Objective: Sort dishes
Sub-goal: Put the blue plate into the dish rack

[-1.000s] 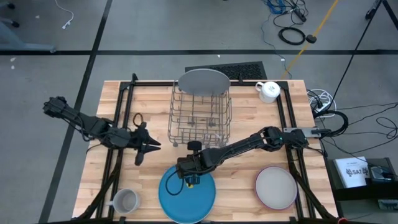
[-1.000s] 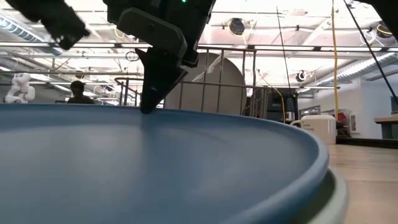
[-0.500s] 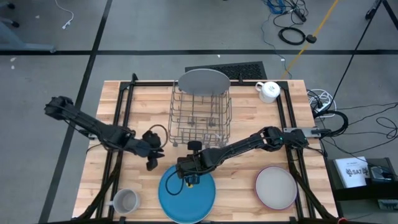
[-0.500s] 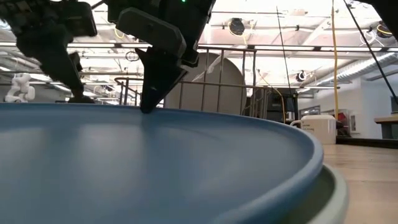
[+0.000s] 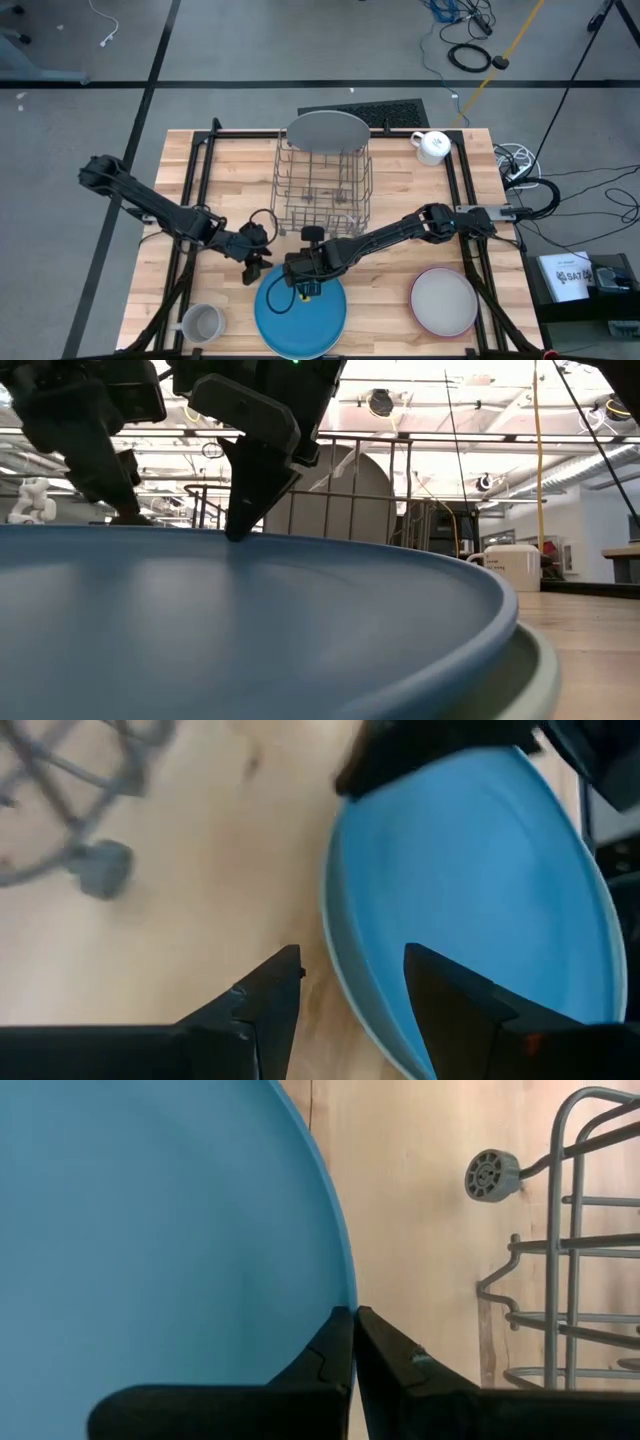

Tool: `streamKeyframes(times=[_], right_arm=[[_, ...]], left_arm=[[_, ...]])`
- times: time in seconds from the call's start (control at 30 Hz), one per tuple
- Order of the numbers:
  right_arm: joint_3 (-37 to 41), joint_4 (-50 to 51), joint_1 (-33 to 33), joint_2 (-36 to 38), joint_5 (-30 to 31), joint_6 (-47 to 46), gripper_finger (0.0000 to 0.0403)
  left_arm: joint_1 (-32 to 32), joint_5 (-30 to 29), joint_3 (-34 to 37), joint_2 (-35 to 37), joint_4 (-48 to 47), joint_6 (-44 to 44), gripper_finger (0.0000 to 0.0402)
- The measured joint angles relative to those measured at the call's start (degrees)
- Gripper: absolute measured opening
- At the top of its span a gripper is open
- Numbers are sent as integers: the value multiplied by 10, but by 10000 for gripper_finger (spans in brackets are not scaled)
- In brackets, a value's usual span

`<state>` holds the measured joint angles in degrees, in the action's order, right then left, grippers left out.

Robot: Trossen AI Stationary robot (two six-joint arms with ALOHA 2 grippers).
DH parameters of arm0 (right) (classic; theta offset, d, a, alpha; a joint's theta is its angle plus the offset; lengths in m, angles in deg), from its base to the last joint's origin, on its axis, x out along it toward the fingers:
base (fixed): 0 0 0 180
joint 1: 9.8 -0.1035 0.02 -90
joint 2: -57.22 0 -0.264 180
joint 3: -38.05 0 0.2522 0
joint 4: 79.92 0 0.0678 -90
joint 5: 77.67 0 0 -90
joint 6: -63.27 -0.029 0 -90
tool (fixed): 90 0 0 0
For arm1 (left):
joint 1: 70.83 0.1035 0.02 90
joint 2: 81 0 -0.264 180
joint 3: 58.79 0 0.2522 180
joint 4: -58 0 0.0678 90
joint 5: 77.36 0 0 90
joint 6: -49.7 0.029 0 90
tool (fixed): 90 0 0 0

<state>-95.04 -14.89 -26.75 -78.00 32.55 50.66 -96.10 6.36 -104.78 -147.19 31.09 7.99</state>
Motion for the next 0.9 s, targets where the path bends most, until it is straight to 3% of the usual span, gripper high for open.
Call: streamKeyframes(times=[0.33, 0.9], right_arm=[[0, -1, 0, 0, 8, 0, 0], [0, -6, 0, 0, 13, -2, 0]], left_arm=[[1, 16, 0, -75, 36, 0, 181], [9, 30, 0, -85, 85, 21, 180]])
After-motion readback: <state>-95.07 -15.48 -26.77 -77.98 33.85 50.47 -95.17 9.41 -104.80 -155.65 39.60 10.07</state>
